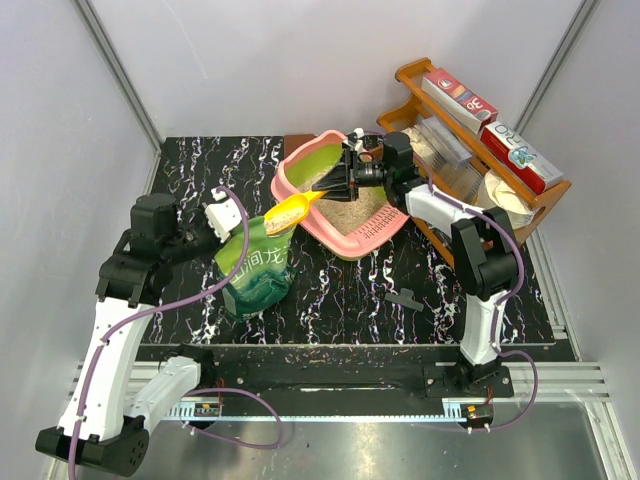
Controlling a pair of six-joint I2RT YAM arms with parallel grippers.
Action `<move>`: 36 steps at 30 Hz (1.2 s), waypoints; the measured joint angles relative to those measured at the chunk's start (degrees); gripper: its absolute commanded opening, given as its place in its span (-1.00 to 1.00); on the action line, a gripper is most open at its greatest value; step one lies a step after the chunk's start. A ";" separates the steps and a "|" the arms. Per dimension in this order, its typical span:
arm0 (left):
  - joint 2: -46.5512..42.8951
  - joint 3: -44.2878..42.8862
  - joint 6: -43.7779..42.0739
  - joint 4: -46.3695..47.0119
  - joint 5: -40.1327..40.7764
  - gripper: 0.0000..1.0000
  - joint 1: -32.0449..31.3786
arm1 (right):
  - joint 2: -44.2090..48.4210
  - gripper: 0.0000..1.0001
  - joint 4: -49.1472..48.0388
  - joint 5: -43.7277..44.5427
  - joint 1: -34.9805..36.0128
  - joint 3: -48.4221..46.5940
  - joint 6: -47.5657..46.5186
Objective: Fill the litter box with clean litter
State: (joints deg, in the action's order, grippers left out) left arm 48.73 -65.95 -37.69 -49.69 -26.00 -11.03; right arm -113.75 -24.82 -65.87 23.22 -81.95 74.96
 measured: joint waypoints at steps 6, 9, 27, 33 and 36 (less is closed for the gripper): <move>0.00 -0.02 0.02 -0.02 0.37 -1.00 0.00 | 0.35 -1.00 0.68 -1.40 -1.01 0.76 -0.70; 0.02 -0.02 0.04 -0.04 0.37 -1.00 0.00 | 0.35 -1.00 -0.17 -1.81 -1.44 2.12 0.44; 1.64 -1.57 0.00 -1.27 0.52 -1.00 0.00 | -3.65 -1.00 -6.54 -5.33 -3.78 3.85 8.28; 1.64 -1.57 0.00 -1.29 0.57 -1.00 0.00 | -3.65 -1.00 -6.60 -4.46 -6.27 3.61 8.31; 1.64 -1.57 0.02 -1.29 0.61 -1.00 0.00 | -3.65 -1.00 -6.45 -3.43 -8.44 2.69 8.28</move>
State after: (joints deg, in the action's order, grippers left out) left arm 50.37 -67.53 -37.67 -50.98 -25.39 -11.03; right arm -117.40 -31.27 -69.30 14.79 -79.26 83.24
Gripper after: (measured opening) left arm 0.023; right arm 0.337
